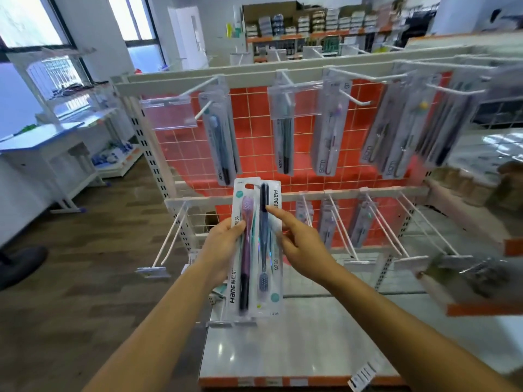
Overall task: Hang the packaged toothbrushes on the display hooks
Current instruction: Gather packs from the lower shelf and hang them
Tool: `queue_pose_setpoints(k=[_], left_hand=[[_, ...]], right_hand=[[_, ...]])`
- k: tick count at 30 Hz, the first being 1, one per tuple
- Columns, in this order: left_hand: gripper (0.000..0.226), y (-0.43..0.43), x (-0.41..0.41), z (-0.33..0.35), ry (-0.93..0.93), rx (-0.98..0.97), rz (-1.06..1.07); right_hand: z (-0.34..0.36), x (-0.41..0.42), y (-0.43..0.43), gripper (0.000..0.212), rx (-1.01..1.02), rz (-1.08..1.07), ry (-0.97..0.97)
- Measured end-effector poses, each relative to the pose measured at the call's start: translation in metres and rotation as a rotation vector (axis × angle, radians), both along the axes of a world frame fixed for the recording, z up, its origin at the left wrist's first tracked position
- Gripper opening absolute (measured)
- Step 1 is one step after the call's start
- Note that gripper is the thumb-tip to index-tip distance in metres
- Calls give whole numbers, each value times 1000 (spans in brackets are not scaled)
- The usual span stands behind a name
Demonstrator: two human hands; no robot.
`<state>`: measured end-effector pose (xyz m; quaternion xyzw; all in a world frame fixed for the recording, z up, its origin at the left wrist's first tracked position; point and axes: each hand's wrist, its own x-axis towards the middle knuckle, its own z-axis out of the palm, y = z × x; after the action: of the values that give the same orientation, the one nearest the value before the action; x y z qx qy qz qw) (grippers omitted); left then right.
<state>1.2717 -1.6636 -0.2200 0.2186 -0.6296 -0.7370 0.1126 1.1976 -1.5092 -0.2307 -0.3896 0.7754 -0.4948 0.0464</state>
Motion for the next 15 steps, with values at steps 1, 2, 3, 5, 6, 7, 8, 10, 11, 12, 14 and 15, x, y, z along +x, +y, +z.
queue_pose_setpoints(k=[1,2,3,5,6,7,8,10,11,12,14,15], left_hand=[[26,1,0,2,2,-4,0],[26,1,0,3,8,-10,0],[26,2,-1,4,16,-18,-5],[25,7,-3,7,29,-33,-19],[25,10,-4,9,38,-31,-21],[24,13,-5,10,48,-22,-18],[24,16,-7,10,59,-9,-14],[24,21,-11,11,67,-1,-14],[23,23,-14,11,68,-3,-13],[23,26,-17,12,71,-3,-11],[22,33,-23,11,79,-8,0],[22,36,-27,11,84,-5,4]], right_hand=[[1,-2,0,57,-8,-4,-19],[2,-5,0,59,-15,-10,-56],[4,-6,0,62,-30,-10,-116],[6,-9,2,63,-78,10,-170],[9,-11,4,60,-96,29,-166],[11,-13,6,56,-109,52,-166],[14,-16,8,54,-114,63,-168],[14,-23,11,54,-113,46,-155],[14,-27,12,55,-108,35,-157],[12,-31,14,55,-104,30,-172],[10,-37,20,55,-117,31,-212],[9,-40,22,52,-124,23,-222]])
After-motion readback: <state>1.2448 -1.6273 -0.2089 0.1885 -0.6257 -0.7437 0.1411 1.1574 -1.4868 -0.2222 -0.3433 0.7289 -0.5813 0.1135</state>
